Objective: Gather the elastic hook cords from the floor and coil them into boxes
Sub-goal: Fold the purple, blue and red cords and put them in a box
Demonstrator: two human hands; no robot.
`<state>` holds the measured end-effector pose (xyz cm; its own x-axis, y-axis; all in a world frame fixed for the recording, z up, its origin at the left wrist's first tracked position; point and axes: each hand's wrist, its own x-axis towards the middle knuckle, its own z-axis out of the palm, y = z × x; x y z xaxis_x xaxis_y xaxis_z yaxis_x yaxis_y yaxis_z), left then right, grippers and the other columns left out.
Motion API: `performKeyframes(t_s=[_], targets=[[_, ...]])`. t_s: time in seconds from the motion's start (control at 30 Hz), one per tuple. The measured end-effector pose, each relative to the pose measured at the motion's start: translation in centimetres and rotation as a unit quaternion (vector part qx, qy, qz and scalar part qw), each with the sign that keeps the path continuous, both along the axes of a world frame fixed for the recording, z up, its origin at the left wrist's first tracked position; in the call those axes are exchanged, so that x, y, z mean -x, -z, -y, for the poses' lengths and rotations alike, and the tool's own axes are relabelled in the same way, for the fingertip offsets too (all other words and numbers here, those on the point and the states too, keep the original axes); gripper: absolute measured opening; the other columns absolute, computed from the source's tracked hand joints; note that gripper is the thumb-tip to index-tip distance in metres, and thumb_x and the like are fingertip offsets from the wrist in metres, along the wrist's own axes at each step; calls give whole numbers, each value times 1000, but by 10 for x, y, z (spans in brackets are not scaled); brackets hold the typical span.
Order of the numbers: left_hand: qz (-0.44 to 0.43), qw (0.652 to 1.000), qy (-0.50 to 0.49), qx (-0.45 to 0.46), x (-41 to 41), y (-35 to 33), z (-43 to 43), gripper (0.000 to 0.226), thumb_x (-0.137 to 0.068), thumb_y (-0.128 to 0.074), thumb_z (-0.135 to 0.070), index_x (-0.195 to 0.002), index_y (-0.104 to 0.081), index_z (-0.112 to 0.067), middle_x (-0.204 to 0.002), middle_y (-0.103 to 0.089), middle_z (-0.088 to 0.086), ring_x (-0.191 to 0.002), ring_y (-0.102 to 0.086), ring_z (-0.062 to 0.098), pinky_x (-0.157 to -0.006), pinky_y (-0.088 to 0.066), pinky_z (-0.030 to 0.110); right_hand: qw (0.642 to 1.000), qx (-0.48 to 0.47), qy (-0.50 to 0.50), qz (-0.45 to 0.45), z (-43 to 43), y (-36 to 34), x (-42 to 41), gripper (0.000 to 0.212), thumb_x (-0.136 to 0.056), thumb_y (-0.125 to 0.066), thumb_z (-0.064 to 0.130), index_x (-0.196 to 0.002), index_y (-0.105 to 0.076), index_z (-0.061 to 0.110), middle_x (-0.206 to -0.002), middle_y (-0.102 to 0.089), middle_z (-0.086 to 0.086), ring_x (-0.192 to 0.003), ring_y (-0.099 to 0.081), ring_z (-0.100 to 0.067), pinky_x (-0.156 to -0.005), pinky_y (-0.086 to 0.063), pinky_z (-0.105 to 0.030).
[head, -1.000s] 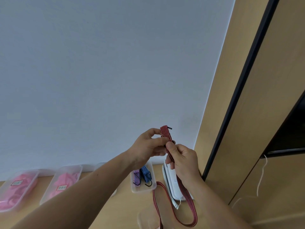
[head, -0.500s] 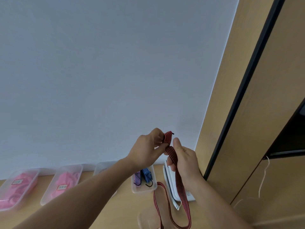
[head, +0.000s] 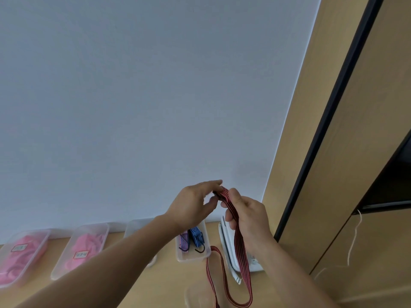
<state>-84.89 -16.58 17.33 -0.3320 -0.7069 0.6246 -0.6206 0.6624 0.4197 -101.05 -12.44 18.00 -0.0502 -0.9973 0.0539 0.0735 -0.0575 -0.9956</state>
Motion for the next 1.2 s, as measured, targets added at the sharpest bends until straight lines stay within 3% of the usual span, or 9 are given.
performKeyframes(t_s=[0.07, 0.13, 0.23, 0.37, 0.7, 0.8, 0.97, 1.1, 1.2], targets=[[-128, 970, -18, -206, 3, -6, 1, 37, -92, -63, -10, -129, -60, -14, -123, -68, -3, -107, -68, 13, -90, -53, 22, 1000, 20, 17, -5, 1, -2, 1, 45, -92, -58, 42, -80, -72, 2, -55, -61, -6, -45, -49, -14, -45, -41, -21], [-272, 875, 15, -401, 7, -17, 1, 32, -94, -60, -19, -124, -63, -10, -113, -73, 9, -100, -72, 18, -84, -56, 29, 998, 48, 21, -21, 1, -3, 1, 48, -88, -58, 45, -78, -69, -1, -55, -62, -4, -45, -51, -13, -46, -43, -22], [-326, 806, 97, -485, 11, -28, -3, 38, -92, -55, -36, -102, -72, -3, -96, -74, 16, -91, -72, 29, -88, -56, 42, 996, 76, 19, -45, 1, -3, -1, 47, -86, -57, 44, -75, -67, -1, -54, -63, -3, -43, -51, -12, -47, -45, -22], [-313, 829, 114, -449, 14, -32, -4, 29, -95, -60, -22, -108, -67, 3, -101, -73, 20, -90, -68, 30, -99, -52, 50, 994, 79, 31, -69, 3, 3, -1, 39, -90, -59, 40, -74, -69, 5, -55, -64, -3, -44, -51, -12, -47, -46, -22], [-247, 902, 51, -351, 12, -27, 0, 13, -96, -61, -16, -96, -73, -22, -90, -78, -5, -84, -74, 12, -70, -52, 24, 998, -7, 27, -61, 4, 10, -1, 44, -96, -57, 39, -79, -69, 0, -54, -62, -5, -43, -50, -15, -45, -43, -23], [-191, 940, 26, -280, 10, -24, 0, 14, -96, -61, -17, -98, -73, -25, -87, -77, -9, -81, -73, 8, -69, -53, 21, 998, -13, 13, -58, 3, 10, 0, 41, -98, -55, 36, -81, -70, 1, -55, -62, -6, -43, -50, -15, -46, -43, -23], [-96, 982, 3, -164, 8, -12, -3, 14, -97, -59, -23, -101, -72, -22, -76, -73, 0, -73, -69, 27, -73, -54, 44, 999, -35, 9, -18, 2, 4, -2, 54, -100, -46, 46, -81, -70, 1, -55, -60, -9, -44, -49, -17, -45, -42, -23], [-7, 1000, -10, -24, 9, -14, -5, 25, -98, -52, -31, -115, -70, -25, -61, -63, 1, -51, -52, 18, -54, -47, 36, 999, -40, 0, -3, 3, -2, -1, 65, -97, -42, 55, -77, -69, 0, -55, -62, -13, -44, -51, -18, -44, -43, -23], [61, 995, -3, 81, 9, -15, -9, 30, -96, -58, -17, -124, -68, -13, -82, -73, -2, -62, -64, 19, -53, -53, 31, 1000, -31, -5, 0, 4, -7, -1, 67, -90, -46, 62, -73, -70, 2, -54, -62, -12, -42, -50, -18, -43, -42, -22]])
